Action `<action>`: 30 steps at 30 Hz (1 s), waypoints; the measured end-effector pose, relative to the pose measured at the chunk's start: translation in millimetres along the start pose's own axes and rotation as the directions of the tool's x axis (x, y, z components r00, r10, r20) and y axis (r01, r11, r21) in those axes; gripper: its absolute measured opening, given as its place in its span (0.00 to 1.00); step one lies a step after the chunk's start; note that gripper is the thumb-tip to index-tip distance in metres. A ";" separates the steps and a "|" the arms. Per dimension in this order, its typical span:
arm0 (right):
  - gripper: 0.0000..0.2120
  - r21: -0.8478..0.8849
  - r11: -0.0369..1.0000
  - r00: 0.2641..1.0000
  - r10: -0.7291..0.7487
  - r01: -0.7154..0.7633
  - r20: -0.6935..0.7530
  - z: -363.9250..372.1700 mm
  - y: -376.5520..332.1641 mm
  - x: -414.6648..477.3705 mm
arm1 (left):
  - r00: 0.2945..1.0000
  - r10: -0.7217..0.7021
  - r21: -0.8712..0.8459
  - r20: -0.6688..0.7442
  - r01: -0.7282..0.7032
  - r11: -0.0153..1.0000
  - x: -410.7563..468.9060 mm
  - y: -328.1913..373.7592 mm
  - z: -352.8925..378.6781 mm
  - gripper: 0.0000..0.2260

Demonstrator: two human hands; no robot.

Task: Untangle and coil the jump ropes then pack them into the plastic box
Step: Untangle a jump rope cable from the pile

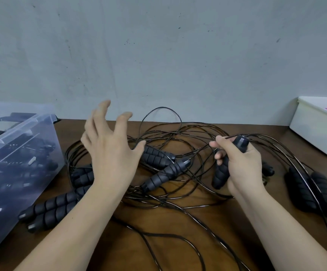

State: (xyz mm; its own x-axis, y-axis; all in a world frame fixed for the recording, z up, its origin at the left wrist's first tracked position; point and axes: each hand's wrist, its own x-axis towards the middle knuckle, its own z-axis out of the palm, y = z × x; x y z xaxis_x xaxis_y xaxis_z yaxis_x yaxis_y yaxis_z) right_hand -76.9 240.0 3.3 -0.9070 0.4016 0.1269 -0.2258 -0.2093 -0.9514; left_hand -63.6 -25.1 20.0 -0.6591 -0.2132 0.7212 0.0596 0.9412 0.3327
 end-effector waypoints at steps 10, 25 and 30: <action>0.04 -0.018 0.998 0.998 -0.054 0.054 0.034 4.2 -0.9 -6.4 | 0.830 0.385 -0.440 0.403 -0.194 0.877 -24.0 24.2 5.6 0.23; 0.05 -0.035 0.997 0.993 -0.071 0.074 0.090 7.8 3.2 -9.2 | 0.944 0.239 -0.680 0.229 -0.021 0.733 -27.1 27.5 3.3 0.26; 0.05 0.025 0.997 0.992 -0.078 0.076 0.094 6.8 1.1 -8.0 | 0.959 0.189 -0.830 0.213 0.076 0.553 -30.4 27.6 1.0 0.25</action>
State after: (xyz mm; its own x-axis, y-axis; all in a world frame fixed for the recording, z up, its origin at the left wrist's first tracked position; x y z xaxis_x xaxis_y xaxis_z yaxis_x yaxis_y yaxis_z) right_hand -72.4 230.5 3.2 -0.9161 0.3309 0.2265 -0.3027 -0.2003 -0.9318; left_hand -42.7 7.6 6.7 -0.7806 0.0292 0.6244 0.6050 0.2863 0.7429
